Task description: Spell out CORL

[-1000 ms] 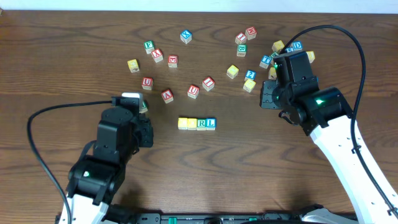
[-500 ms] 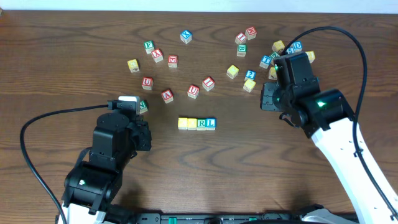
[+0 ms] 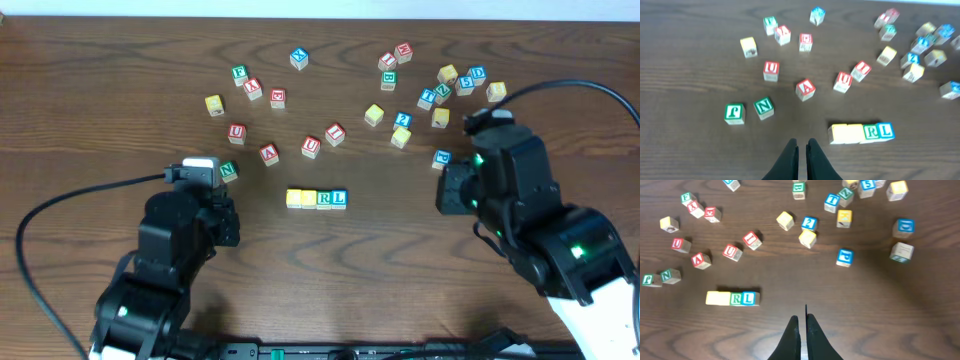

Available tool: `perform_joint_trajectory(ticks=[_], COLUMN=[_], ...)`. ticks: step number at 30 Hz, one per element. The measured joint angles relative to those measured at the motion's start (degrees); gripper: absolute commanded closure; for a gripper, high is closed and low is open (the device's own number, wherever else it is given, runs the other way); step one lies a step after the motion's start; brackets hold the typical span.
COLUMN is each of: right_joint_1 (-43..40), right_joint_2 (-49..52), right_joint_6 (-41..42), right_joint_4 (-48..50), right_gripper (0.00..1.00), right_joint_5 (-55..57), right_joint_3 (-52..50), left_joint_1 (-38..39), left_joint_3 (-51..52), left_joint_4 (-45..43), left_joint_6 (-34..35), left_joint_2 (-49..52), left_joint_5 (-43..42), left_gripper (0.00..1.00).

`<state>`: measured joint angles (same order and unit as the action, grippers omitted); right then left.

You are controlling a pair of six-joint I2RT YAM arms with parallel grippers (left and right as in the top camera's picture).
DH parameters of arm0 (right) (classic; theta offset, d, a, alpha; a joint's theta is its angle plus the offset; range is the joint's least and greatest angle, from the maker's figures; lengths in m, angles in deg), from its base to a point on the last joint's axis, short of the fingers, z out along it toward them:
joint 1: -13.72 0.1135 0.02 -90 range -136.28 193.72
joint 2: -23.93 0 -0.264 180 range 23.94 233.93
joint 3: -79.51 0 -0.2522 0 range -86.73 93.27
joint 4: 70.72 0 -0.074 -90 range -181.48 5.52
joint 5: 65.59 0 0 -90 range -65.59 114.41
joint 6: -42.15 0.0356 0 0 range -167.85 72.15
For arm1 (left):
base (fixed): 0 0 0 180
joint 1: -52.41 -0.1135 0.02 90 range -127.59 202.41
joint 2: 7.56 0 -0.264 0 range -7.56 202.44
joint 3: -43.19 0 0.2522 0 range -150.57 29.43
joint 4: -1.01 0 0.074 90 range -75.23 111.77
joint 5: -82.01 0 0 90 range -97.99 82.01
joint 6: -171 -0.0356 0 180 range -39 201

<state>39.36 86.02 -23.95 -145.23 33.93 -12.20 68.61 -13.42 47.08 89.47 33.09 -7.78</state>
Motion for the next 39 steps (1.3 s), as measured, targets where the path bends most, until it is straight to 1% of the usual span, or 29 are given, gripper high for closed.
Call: perform_joint_trajectory(ticks=[3, 6, 18, 21, 25, 26, 29, 33, 39], right_joint_1=[0.0, 0.0, 0.0, 0.4, 0.9, 1.5, 3.3, 6.4, 10.5], right_joint_2=[-3.5, -4.8, -4.5, -3.3, 1.2, 3.9, 10.4, 19.4, 27.6], right_joint_6=[0.0, 0.0, 0.7, 0.7, 1.2, 1.4, 1.8, 2.2, 2.8], right_joint_4=[-1.7, -3.0, -4.2, -2.2, 3.3, 7.5, 15.5, 21.6, 27.2], right_gripper=[0.99, 0.99, 0.99, 0.99, 0.99, 0.99, 0.99, 0.99, 0.99], right_joint_5=[0.6, 0.6, 0.2, -0.8, -2.3, -3.3, -6.3, -8.9, -10.0], right_joint_3=[0.0, 0.0, 0.0, -1.6, -7.1, -9.9, -13.6, -14.6, -14.6], left_joint_1=[0.0, 0.0, 0.0, 0.0, 0.0, 0.0, 0.0, 0.0, 0.0], left_joint_3=[0.0, -0.1, -0.2, -0.2, -0.2, -0.2, -0.2, -0.2, -0.2], left_joint_4=[0.0, 0.2, 1.0, 1.4, 1.8, 1.8, 2.0, 2.8, 3.5], left_joint_6=[0.0, 0.0, 0.0, 0.0, 0.0, 0.0, 0.0, -0.2, -0.5], left_joint_2=[-4.2, -6.4, -7.0, -7.0, -7.0, -7.0, -7.0, -7.0, -7.0], left_joint_5=[0.1, 0.1, 0.2, 0.9, 2.5, 2.8, 3.2, 3.2, 3.2], left_gripper=[0.92, 0.92, 0.93, 0.92, 0.92, 0.93, 0.92, 0.93, 0.93])
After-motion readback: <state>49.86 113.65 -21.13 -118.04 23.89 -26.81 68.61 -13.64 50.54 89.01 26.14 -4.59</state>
